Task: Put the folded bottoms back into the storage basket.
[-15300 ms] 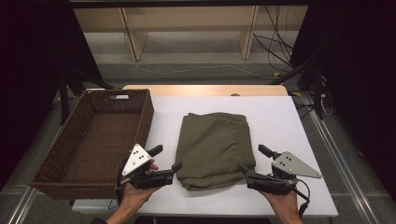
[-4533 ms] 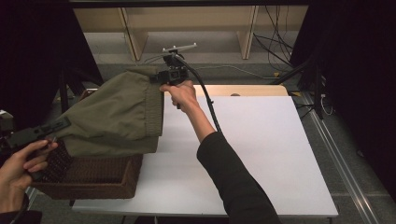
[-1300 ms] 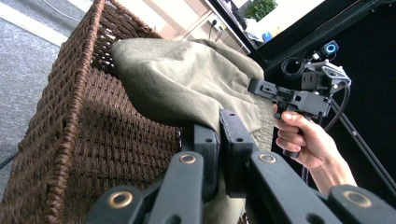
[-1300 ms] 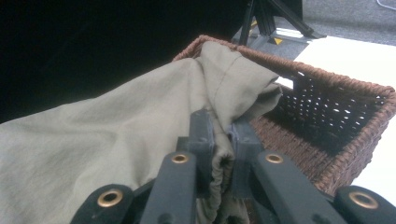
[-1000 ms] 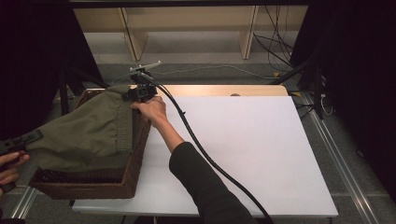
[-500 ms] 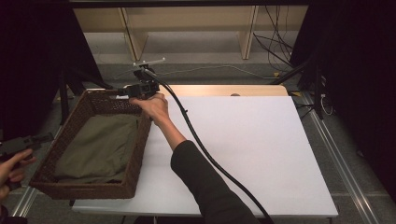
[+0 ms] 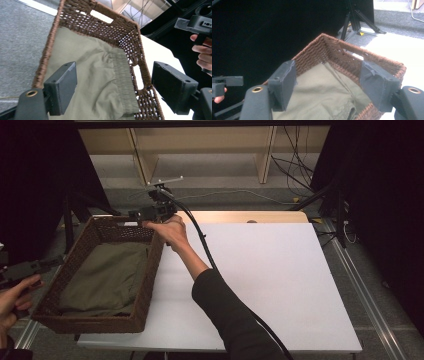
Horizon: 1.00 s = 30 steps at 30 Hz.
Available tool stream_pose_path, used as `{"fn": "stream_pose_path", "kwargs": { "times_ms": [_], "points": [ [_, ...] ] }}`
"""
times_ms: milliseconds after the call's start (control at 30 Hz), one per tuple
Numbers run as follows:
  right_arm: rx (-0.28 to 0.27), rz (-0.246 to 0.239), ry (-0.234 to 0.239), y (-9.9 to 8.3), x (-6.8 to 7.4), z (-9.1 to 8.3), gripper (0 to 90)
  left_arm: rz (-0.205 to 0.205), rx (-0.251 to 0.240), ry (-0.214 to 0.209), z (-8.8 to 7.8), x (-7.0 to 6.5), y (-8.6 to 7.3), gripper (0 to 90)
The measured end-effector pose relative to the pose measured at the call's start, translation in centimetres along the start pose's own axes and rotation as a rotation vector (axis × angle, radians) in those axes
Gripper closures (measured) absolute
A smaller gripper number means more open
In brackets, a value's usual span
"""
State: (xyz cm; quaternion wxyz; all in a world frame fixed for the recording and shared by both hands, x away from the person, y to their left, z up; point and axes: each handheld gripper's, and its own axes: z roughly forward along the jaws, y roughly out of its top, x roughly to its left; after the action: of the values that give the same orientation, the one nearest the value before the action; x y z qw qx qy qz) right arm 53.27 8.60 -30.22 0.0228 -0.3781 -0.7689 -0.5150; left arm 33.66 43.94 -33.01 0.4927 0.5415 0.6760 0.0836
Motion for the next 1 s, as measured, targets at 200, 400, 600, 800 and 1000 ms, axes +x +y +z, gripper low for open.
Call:
{"fn": "stream_pose_path", "kwargs": {
  "times_ms": [200,400,600,800,1000],
  "points": [
    [-0.014,-0.006,-0.025,0.0,-0.7,-1.5,27.3,0.021,-0.017,-0.017,0.7,-1.4,0.0,21.0],
    [-0.025,0.008,-0.041,-0.3,-2.0,-3.1,26.6,0.032,-0.017,-0.04,1.5,-2.4,-0.1,21.3],
    [-0.035,0.012,-0.053,-0.5,-2.9,-4.3,25.9,0.038,-0.009,-0.057,2.7,-3.4,-0.4,21.5],
    [-0.038,0.007,-0.058,-0.7,-3.1,-5.3,25.4,0.038,-0.028,-0.07,3.4,-4.1,-0.6,21.6],
    [-0.042,0.0,-0.07,-1.1,-3.6,-6.1,24.9,0.048,-0.026,-0.078,4.0,-5.0,-0.9,21.7]
  ]
}}
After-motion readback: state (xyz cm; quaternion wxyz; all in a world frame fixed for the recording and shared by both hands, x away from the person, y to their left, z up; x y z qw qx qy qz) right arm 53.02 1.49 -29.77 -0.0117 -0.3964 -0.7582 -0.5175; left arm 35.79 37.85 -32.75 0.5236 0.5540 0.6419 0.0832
